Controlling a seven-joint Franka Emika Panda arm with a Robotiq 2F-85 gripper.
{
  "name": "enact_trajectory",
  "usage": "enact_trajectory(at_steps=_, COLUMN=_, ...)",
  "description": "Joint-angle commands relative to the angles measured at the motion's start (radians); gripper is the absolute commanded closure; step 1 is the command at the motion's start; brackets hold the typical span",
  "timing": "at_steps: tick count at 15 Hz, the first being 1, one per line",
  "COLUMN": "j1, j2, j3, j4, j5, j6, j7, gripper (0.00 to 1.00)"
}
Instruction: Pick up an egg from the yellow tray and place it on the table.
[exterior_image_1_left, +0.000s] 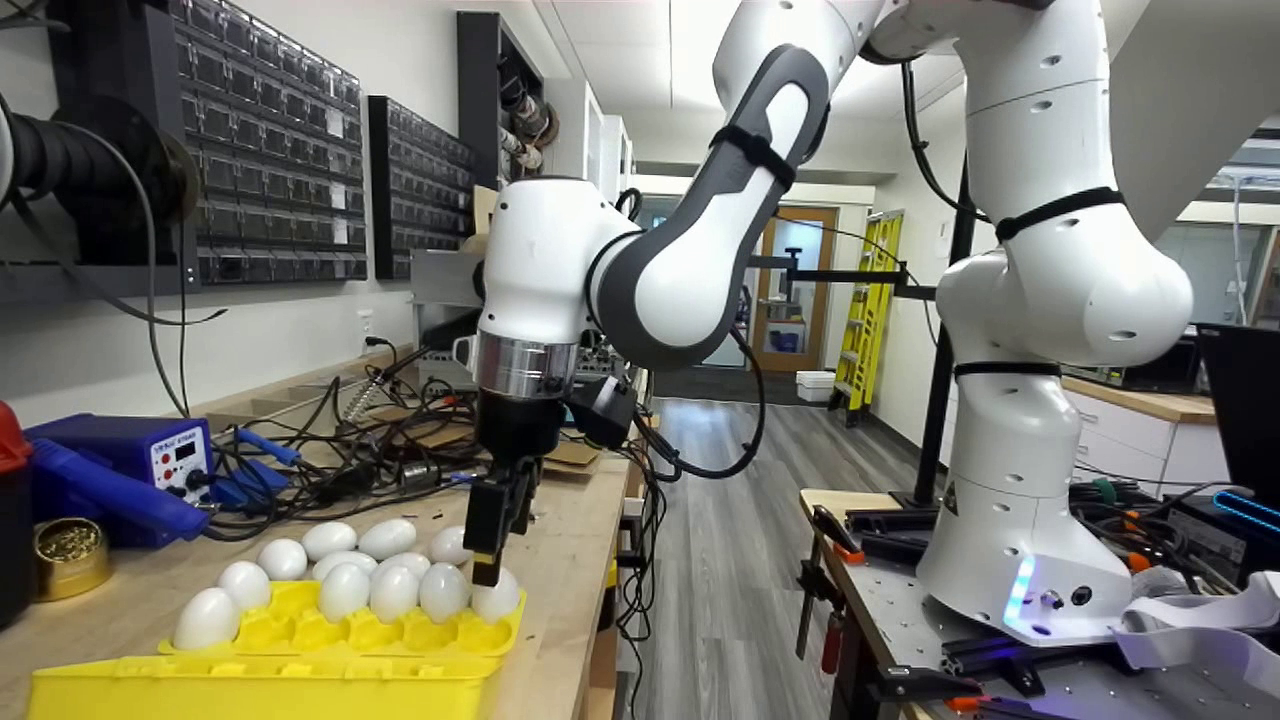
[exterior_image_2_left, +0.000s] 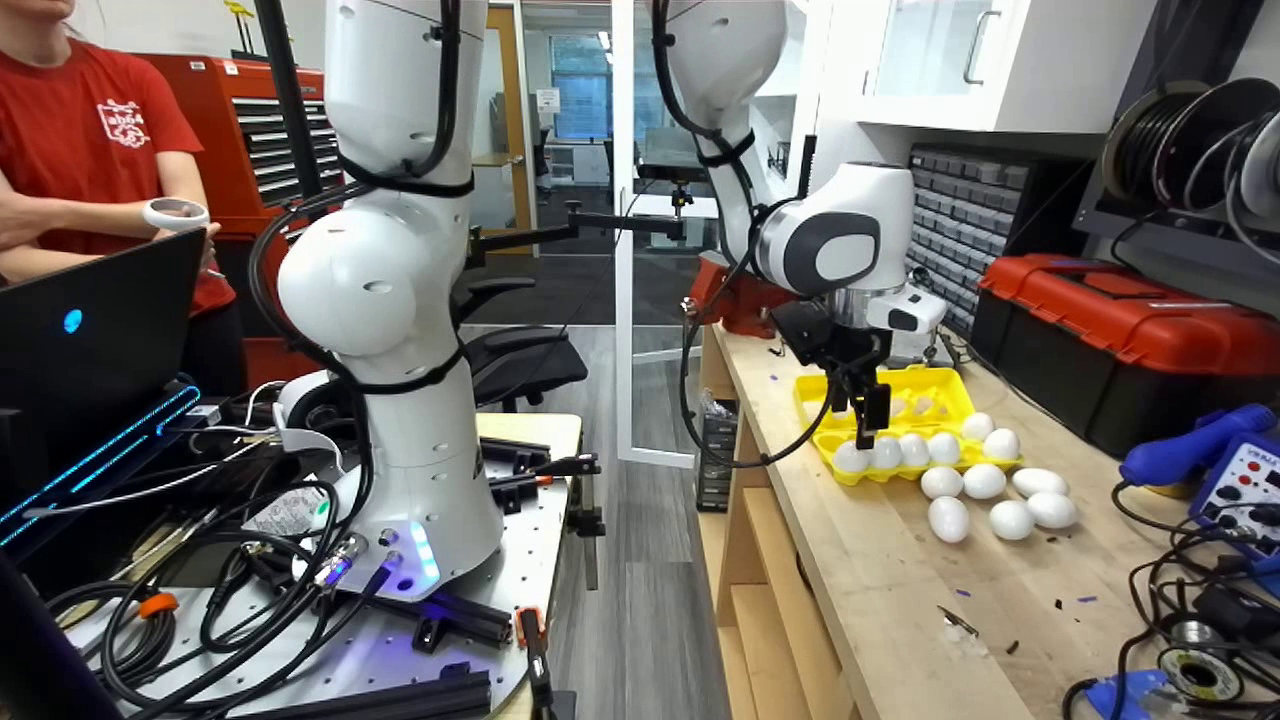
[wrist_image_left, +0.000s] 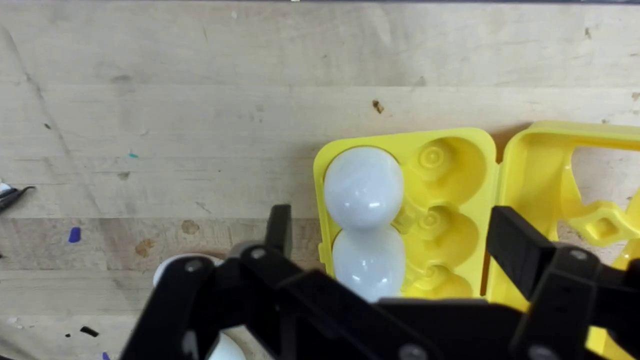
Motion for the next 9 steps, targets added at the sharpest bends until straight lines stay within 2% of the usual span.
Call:
enact_trajectory(at_steps=1, j1=0.025, j2=0.034, j3=-0.035, j4=0.016, j5=0.01, j6=0.021, j7=-0.025, gripper=0.0)
enact_trajectory(at_steps=8, j1=0.022, j2=0.086, j3=-0.036, j4=0.036, j5=0.041, j6=0.038, j7=-0.048, gripper=0.0)
enact_trajectory(at_steps=9, j1=0.022, j2=0.093, j3=-0.036, j4=0.04, j5=0.043, j6=0.041, j7=-0.051, gripper=0.09)
